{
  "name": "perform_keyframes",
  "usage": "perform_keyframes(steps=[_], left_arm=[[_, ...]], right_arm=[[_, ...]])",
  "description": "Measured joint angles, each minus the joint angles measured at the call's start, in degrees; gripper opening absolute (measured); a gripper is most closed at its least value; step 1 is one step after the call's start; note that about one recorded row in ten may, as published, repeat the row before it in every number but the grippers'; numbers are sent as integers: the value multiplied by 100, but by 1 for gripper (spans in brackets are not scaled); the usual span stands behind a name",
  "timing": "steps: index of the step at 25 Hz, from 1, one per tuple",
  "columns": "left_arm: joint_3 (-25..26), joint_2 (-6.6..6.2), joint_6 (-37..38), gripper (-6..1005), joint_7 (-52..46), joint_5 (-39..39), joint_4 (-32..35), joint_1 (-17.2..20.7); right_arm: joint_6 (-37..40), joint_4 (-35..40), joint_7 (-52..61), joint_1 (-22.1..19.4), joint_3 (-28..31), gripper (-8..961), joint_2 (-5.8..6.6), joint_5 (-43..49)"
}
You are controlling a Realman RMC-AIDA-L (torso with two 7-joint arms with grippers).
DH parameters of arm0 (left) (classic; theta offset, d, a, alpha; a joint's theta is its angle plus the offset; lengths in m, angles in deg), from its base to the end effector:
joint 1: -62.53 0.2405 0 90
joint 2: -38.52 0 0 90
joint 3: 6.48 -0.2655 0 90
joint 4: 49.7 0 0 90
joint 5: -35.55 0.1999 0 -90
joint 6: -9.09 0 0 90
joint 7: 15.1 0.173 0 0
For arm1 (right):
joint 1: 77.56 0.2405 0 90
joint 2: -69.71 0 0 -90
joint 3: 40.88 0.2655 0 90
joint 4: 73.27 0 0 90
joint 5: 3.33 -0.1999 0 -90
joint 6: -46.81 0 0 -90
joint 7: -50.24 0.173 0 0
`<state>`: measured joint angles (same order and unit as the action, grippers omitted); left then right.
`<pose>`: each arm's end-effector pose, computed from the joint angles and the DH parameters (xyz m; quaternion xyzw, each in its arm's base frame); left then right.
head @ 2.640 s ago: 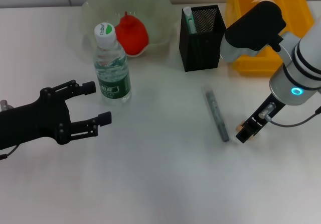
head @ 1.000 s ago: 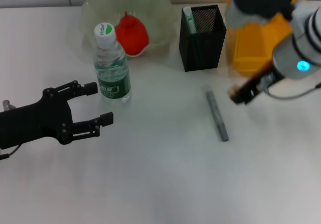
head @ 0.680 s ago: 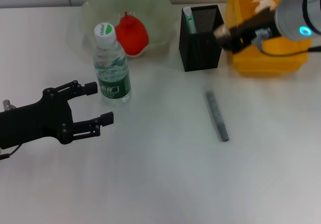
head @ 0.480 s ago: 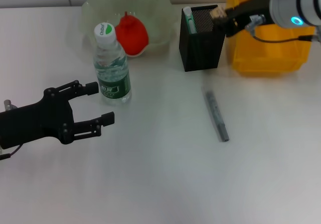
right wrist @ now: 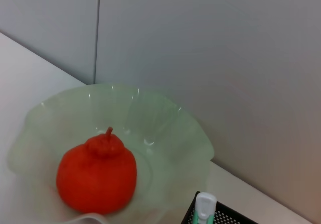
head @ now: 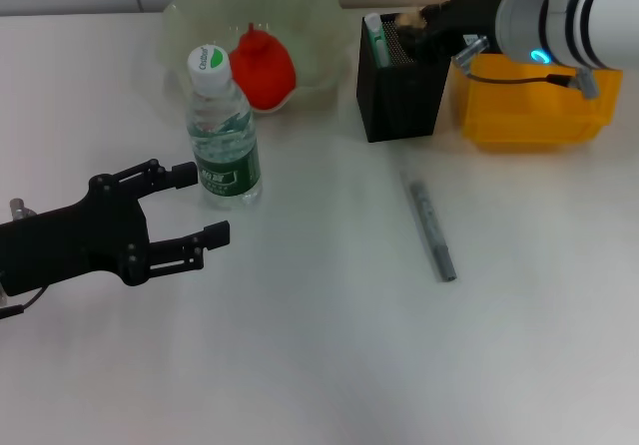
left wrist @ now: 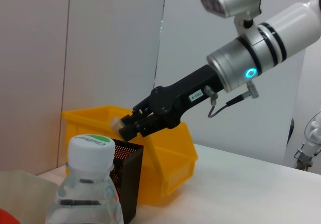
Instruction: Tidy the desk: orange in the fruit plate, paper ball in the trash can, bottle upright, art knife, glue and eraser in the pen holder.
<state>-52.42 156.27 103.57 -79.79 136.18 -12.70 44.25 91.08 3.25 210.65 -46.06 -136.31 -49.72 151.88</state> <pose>-0.2806 0.2825 -0.0158 -0.9263 -0.1566 -0.2986 0.1685 0.1518 0.4252 -0.0472 -0.8883 0.2299 0.0089 0.3975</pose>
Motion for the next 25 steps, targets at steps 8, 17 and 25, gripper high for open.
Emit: perform_keyframes(steps=[8,17,25], left_arm=[[-1,-4,9,844,-52,0,62,0],[-27,3,48,844,-827,190,839,-7],[-620,61,-292,844,-2589,619,2105,-214]], right_arm=[[-88,123,15,-125,0,485,-9,-29],[965,1446,-2100,-1486,566,713,-7,-1749],[3157,933,-4907,-2241,2388,712,11,-4462]])
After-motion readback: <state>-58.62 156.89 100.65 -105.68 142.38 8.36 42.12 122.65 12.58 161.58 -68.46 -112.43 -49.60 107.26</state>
